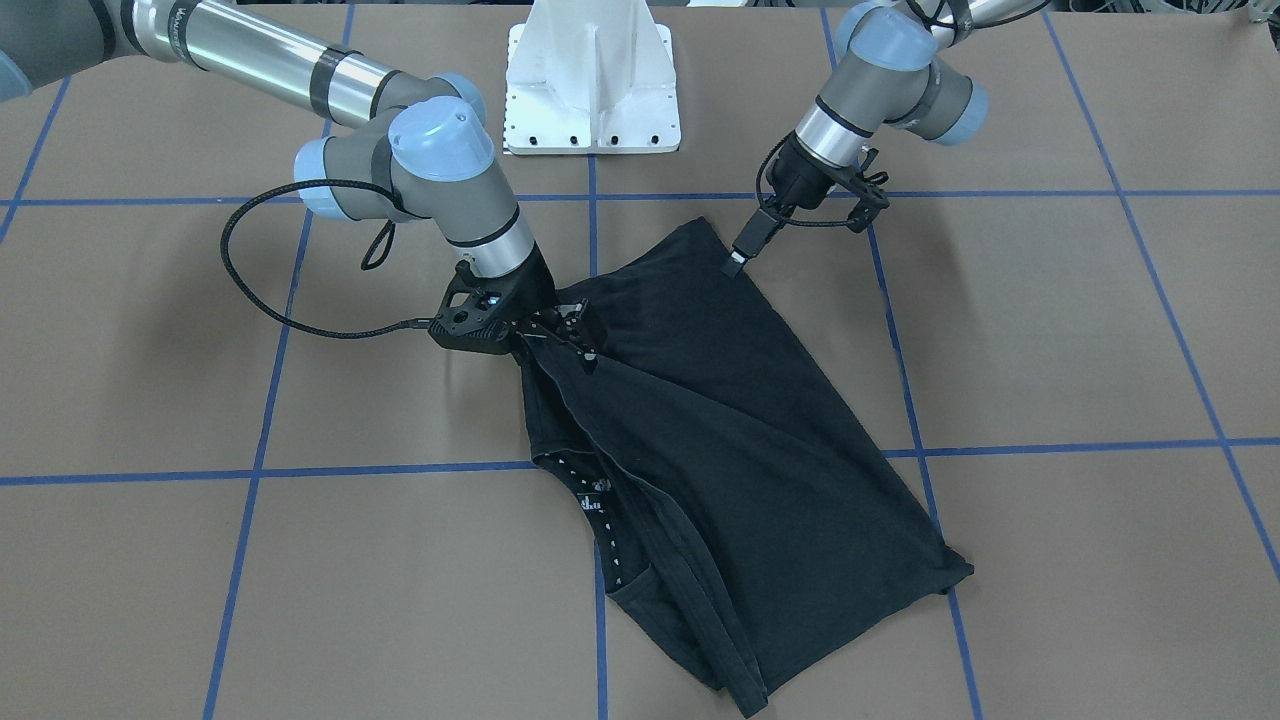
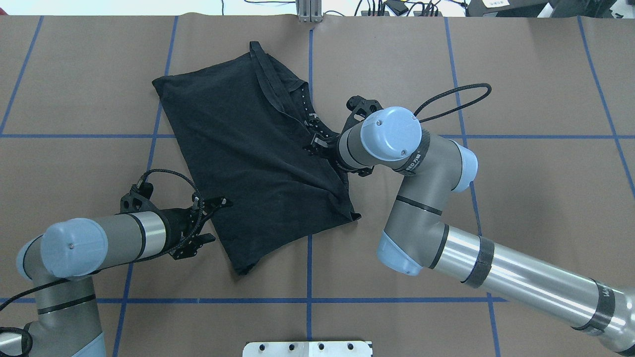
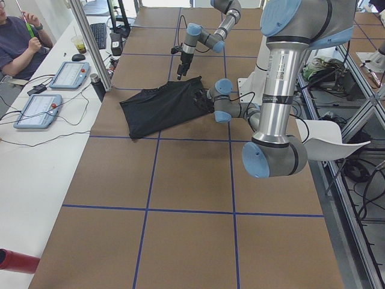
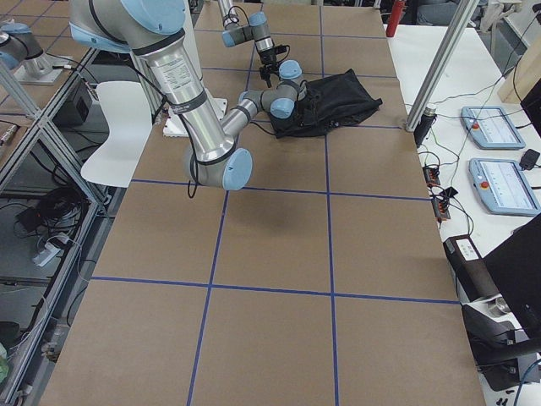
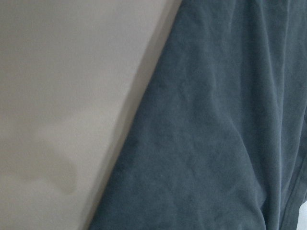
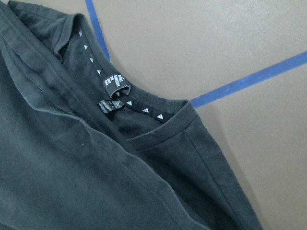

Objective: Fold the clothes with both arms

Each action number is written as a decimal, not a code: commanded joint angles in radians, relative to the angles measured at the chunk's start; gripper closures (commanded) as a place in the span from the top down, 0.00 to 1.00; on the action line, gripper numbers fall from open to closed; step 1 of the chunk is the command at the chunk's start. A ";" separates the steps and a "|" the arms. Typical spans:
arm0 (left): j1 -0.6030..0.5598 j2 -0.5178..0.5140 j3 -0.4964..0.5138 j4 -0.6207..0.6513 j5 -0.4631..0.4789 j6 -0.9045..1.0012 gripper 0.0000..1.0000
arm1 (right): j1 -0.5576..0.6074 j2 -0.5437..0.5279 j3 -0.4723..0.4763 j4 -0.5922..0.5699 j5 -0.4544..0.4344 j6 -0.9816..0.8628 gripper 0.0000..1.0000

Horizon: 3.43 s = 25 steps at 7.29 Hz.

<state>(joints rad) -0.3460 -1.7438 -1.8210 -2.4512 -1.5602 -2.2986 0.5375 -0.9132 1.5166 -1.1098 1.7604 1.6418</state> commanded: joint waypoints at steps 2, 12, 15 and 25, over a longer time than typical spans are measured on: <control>0.064 -0.008 0.005 0.005 -0.001 -0.005 1.00 | -0.001 0.000 0.000 0.001 -0.001 0.000 0.97; 0.104 -0.049 0.002 0.049 0.000 -0.023 0.00 | -0.010 -0.006 0.011 0.010 -0.018 -0.016 0.98; 0.158 0.002 -0.096 0.047 0.000 0.146 0.00 | -0.014 -0.125 0.141 0.004 0.036 -0.111 0.99; 0.197 0.092 -0.149 0.038 -0.007 0.254 0.00 | -0.228 -0.108 0.178 -0.182 -0.182 -0.097 0.83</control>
<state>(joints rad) -0.1489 -1.6513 -1.9705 -2.4126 -1.5677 -2.0448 0.3179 -1.0215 1.6940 -1.2776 1.5914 1.5447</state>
